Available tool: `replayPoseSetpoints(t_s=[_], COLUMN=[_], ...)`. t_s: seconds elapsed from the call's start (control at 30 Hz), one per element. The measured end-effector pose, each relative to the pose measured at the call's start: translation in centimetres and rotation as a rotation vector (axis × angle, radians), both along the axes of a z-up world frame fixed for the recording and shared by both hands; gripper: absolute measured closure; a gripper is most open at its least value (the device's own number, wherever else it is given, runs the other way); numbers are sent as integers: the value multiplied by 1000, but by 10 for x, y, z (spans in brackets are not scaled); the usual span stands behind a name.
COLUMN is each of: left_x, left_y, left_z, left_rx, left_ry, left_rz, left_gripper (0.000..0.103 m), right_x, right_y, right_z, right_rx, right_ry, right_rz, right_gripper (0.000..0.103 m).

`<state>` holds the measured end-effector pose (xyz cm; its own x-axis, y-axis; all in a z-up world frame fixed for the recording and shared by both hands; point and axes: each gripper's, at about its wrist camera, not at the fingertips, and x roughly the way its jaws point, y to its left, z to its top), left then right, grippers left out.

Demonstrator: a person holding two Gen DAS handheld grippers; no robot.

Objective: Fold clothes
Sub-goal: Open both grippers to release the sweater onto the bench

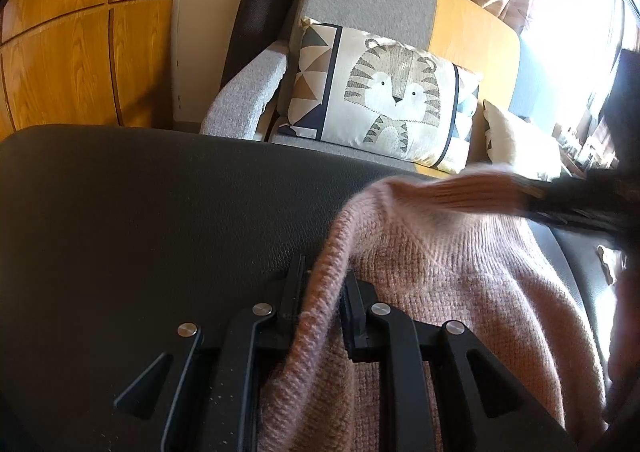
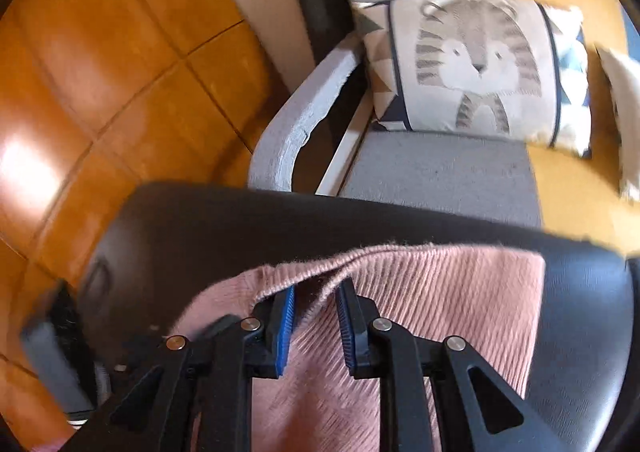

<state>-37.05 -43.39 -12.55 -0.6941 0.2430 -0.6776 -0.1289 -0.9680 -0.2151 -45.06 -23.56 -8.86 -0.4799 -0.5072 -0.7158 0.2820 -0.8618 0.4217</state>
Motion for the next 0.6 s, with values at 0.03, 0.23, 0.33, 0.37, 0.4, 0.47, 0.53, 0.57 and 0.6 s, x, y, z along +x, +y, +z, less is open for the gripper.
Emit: replayPoseSetpoints(t_s=[0.03, 0.23, 0.33, 0.37, 0.4, 0.47, 0.53, 0.57, 0.6], left_x=[0, -1, 0, 0, 1, 6, 23, 34, 47], left_y=[0, 3, 11, 15, 20, 29, 30, 26, 21], left_z=[0, 2, 5, 7, 9, 17, 28, 32, 35], left_rx=[1, -24, -89, -121, -169, -280, -259, -210, -162], left_ry=[1, -6, -15, -20, -31, -71, -104, -120, -143], left_rz=[0, 2, 5, 6, 5, -6, -45, -61, -72], left_gripper=[84, 84, 84, 83, 83, 79, 79, 79, 79], right_x=[11, 113, 173, 191, 209, 242, 277, 290, 301], right_y=[8, 63, 94, 101, 109, 127, 144, 150, 154], right_z=[3, 18, 19, 18, 18, 15, 6, 3, 1], right_rx=[-10, 10, 0, 4, 11, 7, -5, -8, -10], right_ry=[7, 58, 49, 45, 39, 15, -30, -50, -64], right_rz=[-9, -68, -96, -97, -104, -128, -141, -144, -146], right_gripper=[83, 83, 83, 83, 83, 82, 82, 81, 81])
